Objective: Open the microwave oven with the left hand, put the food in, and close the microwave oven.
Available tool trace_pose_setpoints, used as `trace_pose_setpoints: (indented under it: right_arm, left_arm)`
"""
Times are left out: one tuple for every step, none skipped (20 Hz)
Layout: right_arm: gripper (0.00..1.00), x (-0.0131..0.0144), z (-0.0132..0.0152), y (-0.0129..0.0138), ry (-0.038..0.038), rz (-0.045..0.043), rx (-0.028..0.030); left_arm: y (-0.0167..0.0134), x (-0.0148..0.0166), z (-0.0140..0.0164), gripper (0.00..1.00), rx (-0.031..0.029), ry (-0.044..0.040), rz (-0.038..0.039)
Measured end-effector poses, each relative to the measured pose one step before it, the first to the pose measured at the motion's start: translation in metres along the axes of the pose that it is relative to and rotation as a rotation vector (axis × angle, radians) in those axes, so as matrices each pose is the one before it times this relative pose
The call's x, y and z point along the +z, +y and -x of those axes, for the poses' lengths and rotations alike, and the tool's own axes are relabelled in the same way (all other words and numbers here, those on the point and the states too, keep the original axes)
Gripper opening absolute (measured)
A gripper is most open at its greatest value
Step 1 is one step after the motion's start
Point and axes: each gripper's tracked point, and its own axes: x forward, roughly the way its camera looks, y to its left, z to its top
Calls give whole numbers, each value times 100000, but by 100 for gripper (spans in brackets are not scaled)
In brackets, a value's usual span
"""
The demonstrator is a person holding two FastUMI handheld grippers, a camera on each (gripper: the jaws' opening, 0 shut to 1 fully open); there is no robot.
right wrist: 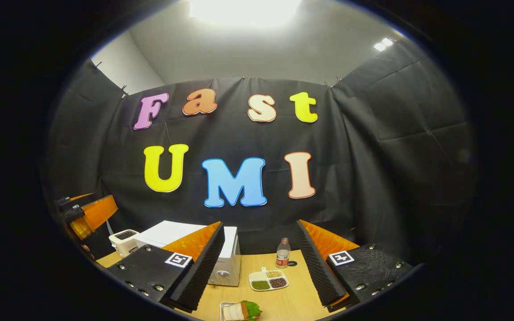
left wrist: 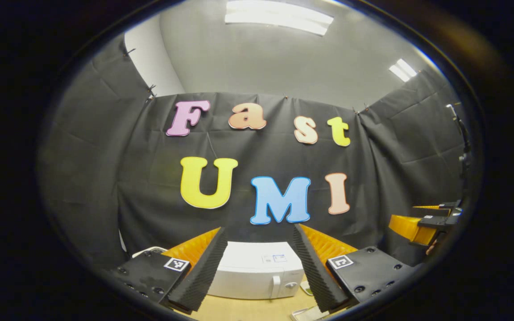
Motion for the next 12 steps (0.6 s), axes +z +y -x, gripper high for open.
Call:
trace_pose_setpoints:
  right_arm:
    - [96, -218, -215, -182, 406, -184, 111]
    - [96, -186, -317, -128, 529, 107, -52]
    - [96, -215, -254, -247, 353, 125, 15]
    - [96, -99, -276, -187, 363, 164, 69]
    - [96, -205, -259, -298, 409, 212, -65]
    - [96, -217, -199, -254, 414, 133, 33]
    - [96, -290, -263, -258, 520, 139, 14]
    - [96, -181, -286, -295, 443, 129, -88]
    - [96, -337, -336, -340, 553, 44, -120]
    - [96, -274, -279, -386, 685, -164, -268]
    - [96, -425, -352, -418, 853, -370, -345]
    - [96, -353, -357, -401, 955, -440, -356]
  left_arm:
    - [-99, -318, -153, 95, 211, 626, 28]
    - [-52, -333, -271, 95, 177, 476, 63]
    - [-110, -326, -196, 96, 169, 382, -59]
    - [-179, -458, -347, 97, 84, 213, -151]
    - [-172, -443, -298, 99, -91, 330, -506]
    - [-335, -815, -319, 94, 41, 163, -483]
    - [-347, -679, -357, 94, -235, 82, -114]
    - [-377, -1093, -643, 97, -669, 815, 44]
    - [-455, -1255, -564, 94, -609, 1887, 134]
    - [-463, -1376, -706, 99, -655, 2013, 58]
    - [-482, -1270, -656, 99, -661, 1832, -326]
    - [-384, -1396, -868, 99, -175, 2072, -894]
